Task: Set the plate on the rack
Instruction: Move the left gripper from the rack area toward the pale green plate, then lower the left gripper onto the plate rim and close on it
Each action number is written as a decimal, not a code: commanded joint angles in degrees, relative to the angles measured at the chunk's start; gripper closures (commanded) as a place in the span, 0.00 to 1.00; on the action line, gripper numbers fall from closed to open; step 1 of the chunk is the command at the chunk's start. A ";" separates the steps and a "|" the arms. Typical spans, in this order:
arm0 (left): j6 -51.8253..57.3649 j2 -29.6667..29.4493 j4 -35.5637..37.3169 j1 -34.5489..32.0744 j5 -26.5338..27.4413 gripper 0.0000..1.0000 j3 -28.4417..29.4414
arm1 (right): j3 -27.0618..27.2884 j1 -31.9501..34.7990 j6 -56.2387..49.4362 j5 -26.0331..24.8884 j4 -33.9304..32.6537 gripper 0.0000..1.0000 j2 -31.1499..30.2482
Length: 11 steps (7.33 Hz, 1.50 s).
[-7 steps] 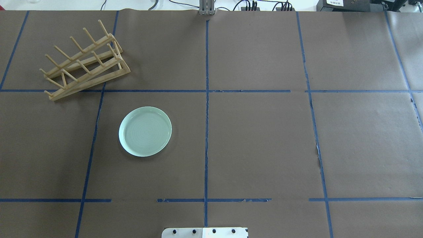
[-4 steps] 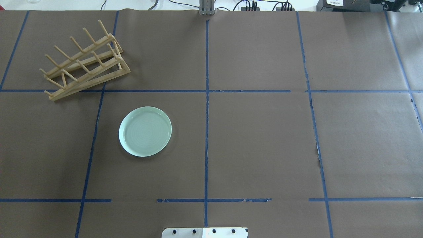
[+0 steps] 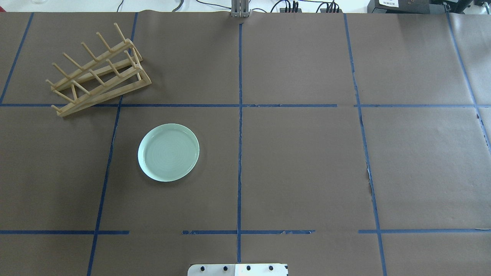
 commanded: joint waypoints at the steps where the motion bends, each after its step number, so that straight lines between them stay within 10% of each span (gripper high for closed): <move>1: -5.06 -0.47 -1.15 2.25 -3.07 0.00 -1.02 | 0.00 0.00 0.07 0.00 -0.03 0.00 0.00; 6: -47.52 -9.05 -10.30 25.76 -1.18 0.00 -9.64 | 0.00 0.00 0.07 0.00 -0.03 0.00 0.00; 11: -79.58 -28.10 -1.48 48.29 14.10 0.00 -1.94 | 0.00 0.00 -0.02 0.00 -0.03 0.00 0.00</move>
